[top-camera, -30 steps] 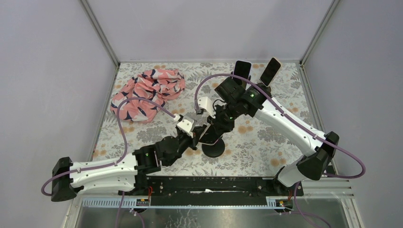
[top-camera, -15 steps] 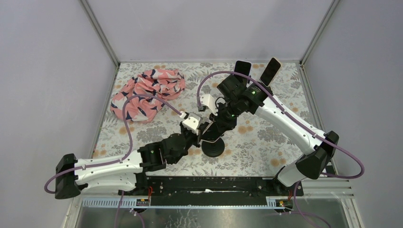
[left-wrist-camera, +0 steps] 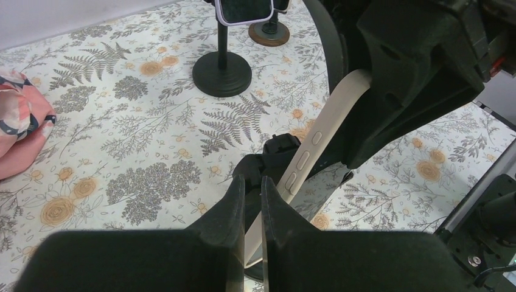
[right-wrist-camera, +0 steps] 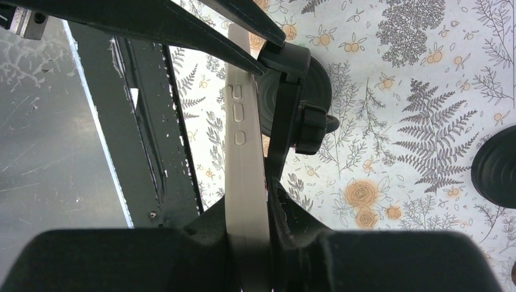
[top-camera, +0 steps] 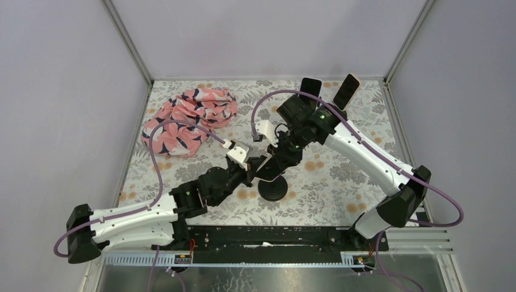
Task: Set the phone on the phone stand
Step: Install the phone on the phone stand.
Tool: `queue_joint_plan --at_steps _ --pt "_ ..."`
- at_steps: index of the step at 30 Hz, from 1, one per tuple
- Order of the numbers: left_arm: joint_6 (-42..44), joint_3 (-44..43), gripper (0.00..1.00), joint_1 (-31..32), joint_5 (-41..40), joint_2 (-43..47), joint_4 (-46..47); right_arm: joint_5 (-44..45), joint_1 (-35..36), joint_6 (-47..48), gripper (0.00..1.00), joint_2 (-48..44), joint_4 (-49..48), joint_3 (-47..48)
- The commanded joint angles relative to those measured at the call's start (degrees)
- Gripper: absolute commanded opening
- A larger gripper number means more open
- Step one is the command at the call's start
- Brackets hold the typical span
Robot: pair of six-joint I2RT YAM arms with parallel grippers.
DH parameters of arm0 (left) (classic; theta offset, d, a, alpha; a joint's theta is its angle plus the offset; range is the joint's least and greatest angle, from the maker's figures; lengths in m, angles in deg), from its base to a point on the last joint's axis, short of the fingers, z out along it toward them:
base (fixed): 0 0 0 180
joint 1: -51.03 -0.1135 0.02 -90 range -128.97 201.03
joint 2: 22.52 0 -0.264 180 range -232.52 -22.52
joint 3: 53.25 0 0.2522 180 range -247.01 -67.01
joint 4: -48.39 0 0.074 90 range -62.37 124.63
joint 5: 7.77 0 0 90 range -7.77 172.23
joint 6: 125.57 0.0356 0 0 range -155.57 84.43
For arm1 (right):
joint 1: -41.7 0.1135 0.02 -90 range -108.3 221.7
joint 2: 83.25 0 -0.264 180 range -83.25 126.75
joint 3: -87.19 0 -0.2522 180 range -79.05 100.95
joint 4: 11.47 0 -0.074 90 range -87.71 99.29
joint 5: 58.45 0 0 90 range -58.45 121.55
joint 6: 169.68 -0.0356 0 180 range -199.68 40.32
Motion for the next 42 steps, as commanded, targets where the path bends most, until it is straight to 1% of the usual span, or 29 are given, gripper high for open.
queue_joint_plan --at_steps 1,6,25,42 --pt "-1.9 -0.2 0.0 -0.4 4.6 1.2 -2.0 31.6 -7.6 -0.9 0.0 5.7 3.9 -3.4" --pt "-3.6 -0.3 0.0 -2.3 7.6 1.1 -2.2 32.3 -7.6 -0.6 0.0 6.0 4.0 -3.6" --pt "-4.9 -0.9 0.0 -3.2 7.5 0.6 -4.7 32.5 -8.3 -1.6 0.0 7.1 4.2 -4.5" --pt "-4.2 1.2 0.0 -3.2 8.7 2.4 -3.8 31.1 -9.1 -2.1 0.0 10.1 4.8 -2.6"
